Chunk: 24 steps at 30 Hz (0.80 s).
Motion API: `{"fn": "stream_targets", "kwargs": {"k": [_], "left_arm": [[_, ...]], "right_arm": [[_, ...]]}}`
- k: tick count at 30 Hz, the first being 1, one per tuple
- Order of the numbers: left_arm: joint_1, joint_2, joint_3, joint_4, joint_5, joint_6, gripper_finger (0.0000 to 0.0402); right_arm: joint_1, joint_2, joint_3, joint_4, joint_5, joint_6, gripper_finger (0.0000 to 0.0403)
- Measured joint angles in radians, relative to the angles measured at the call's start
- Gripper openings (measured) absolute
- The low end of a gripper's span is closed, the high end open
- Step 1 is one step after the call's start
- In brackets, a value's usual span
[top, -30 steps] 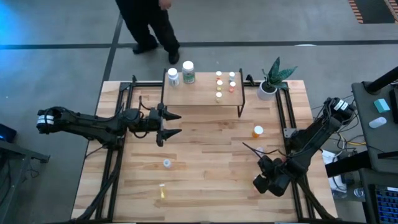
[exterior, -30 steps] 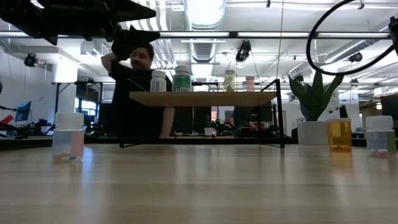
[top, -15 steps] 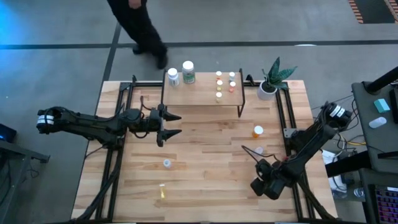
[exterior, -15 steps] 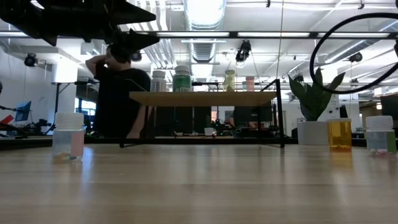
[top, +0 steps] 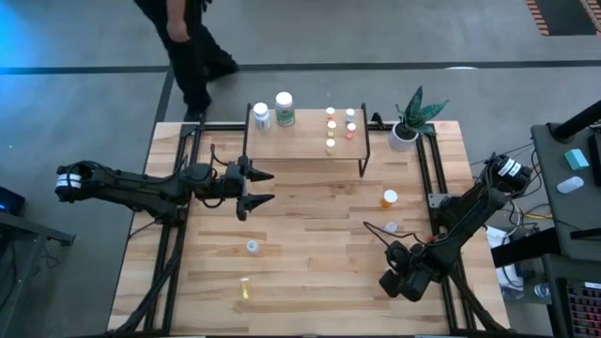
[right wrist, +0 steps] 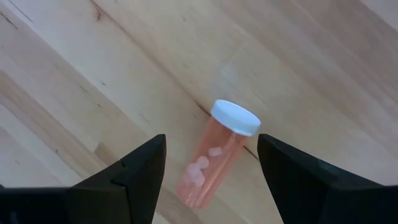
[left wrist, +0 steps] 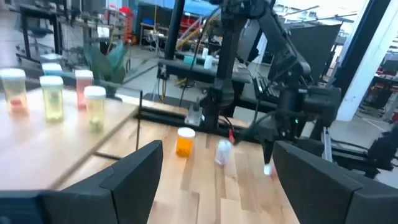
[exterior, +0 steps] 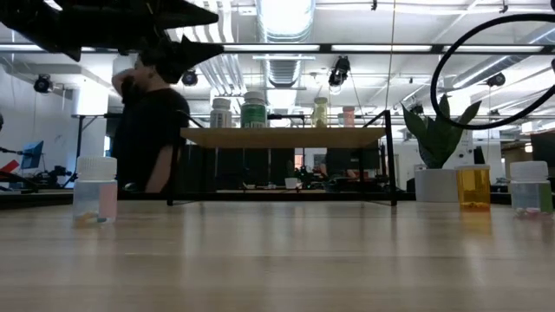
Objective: Pick and place medicine bottles onto shelf by color
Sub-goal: Put the pink pill bottle on the shelf
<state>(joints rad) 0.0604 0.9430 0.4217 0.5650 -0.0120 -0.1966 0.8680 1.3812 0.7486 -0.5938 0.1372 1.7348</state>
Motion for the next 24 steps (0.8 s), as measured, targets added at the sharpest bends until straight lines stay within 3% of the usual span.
{"fn": "stream_targets", "kwargs": {"k": [9,17,24], "left_arm": [[0.009,-0.087,0.050,-0.057,0.003,0.062,0.0288],[0.009,-0.006,0.022,-0.051,0.005,0.045,0.0288],[0.010,0.049,0.018,0.048,0.002,0.045,0.0288]], "right_arm": [[0.000,0.001,0.000,0.006,0.021,0.011,0.0242],[0.000,0.001,0.000,0.009,0.021,0.030,0.0242],[0.000,0.005,0.000,0.026,0.021,-0.007,0.0242]]}}
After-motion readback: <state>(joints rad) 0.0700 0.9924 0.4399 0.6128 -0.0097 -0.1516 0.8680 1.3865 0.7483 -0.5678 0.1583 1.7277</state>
